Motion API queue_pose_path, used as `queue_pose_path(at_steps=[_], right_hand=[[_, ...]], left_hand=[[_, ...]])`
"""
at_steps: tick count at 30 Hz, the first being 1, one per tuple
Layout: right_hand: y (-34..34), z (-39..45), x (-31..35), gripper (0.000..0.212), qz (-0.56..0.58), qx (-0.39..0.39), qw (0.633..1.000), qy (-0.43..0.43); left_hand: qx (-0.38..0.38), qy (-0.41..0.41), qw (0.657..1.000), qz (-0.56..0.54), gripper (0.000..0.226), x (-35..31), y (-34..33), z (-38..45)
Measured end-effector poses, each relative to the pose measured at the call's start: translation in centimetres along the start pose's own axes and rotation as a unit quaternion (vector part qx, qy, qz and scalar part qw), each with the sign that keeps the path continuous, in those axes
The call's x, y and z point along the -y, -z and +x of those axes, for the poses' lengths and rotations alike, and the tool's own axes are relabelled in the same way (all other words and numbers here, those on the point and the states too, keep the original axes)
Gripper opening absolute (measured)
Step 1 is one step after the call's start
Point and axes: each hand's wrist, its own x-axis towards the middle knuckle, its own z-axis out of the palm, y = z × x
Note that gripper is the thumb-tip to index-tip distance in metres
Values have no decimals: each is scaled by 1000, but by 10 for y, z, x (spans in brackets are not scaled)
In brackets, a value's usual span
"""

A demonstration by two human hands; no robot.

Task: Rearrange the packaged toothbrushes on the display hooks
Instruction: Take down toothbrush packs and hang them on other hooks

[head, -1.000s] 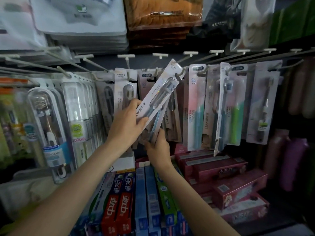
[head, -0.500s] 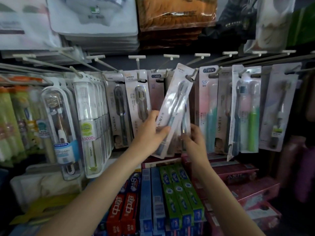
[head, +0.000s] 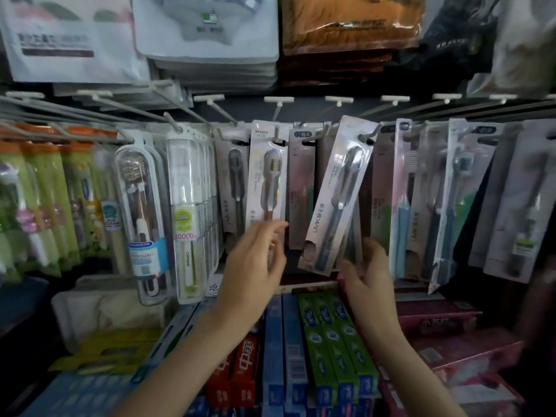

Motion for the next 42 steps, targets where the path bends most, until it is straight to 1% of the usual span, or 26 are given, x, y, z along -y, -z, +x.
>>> queue_pose_path(at_steps=[2, 3, 4, 6, 8, 10, 12, 13, 15, 16, 17, 18, 19, 21, 23, 24, 25, 27, 28, 29, 31, 34, 37, 38, 39, 42], right_hand=[[-4, -7, 9, 48, -29, -25, 997, 70], [-6, -10, 15, 47, -44, -45, 992, 112], [-9, -11, 22, 45, -50, -63, 985, 153], [-15, -8, 33, 43, -54, -73, 973, 212], [-22, 1, 41, 43, -74, -75, 968, 229], [-27, 10, 50, 40, -79, -99, 966, 226], [-31, 14, 55, 38, -98, -110, 951, 272], [-33, 14, 53, 38, -126, -94, 940, 304], [-40, 17, 33, 39, -237, -33, 908, 344], [-44, 15, 15, 42, -295, 11, 896, 333], [-48, 11, -1, 47, -325, 66, 896, 294], [-51, 7, -13, 52, -321, 125, 908, 239], [-52, 2, -20, 55, -287, 169, 923, 191], [-54, 2, -25, 57, -212, 182, 949, 149], [-56, 11, -27, 57, -211, 196, 950, 120], [-55, 17, -31, 58, -247, 222, 938, 100], [-54, 21, -37, 60, -311, 266, 910, 72], [-51, 22, -49, 68, -418, 369, 830, 27], [-49, 19, -56, 69, -427, 403, 809, 13], [-47, 16, -60, 67, -421, 421, 804, 3], [-44, 12, -65, 59, -399, 423, 814, -1], [-36, 10, -55, 59, -400, 412, 818, 10], [-19, 14, -21, 56, -404, 358, 838, 79], [-12, 16, -6, 54, -414, 346, 835, 109], [-4, 18, 9, 52, -435, 341, 823, 134], [18, 23, 49, 52, -498, 355, 772, 172]], left_hand=[[-65, 16, 998, 21, 37, 6, 6, 3], [-78, 41, 996, 30, 42, 8, 8, 5], [-76, 71, 994, 39, 50, 9, 9, 7], [-38, 129, 990, 44, 65, 10, 4, 14], [-2, 192, 981, -4, 72, 10, -6, 23], [-1, 236, 970, -61, 59, 14, -16, 32], [-9, 252, 963, -92, 35, 19, -21, 36], [-12, 248, 964, -90, 26, 21, -22, 35], [-29, 238, 968, -76, 15, 25, -22, 31], [-42, 238, 968, -74, 14, 26, -21, 28], [-48, 238, 967, -72, 15, 27, -20, 26], [-47, 234, 969, -68, 18, 28, -19, 23], [-31, 232, 970, -58, 22, 30, -19, 20], [28, 243, 969, -31, 32, 35, -22, 12], [64, 263, 962, -25, 37, 38, -22, 5], [65, 267, 961, -33, 35, 40, -22, 3], [63, 269, 960, -43, 32, 42, -21, 3], [66, 268, 960, -47, 25, 42, -18, 4], [72, 266, 960, -43, 24, 42, -16, 5], [77, 263, 961, -39, 23, 41, -15, 6], [78, 259, 962, -39, 24, 40, -13, 6], [64, 255, 964, -51, 27, 39, -13, 4], [36, 243, 968, -48, 44, 39, -12, 0], [21, 234, 971, -40, 50, 38, -11, -2], [3, 220, 975, -29, 54, 37, -10, -4], [-79, 166, 983, -3, 54, 24, -2, -8]])
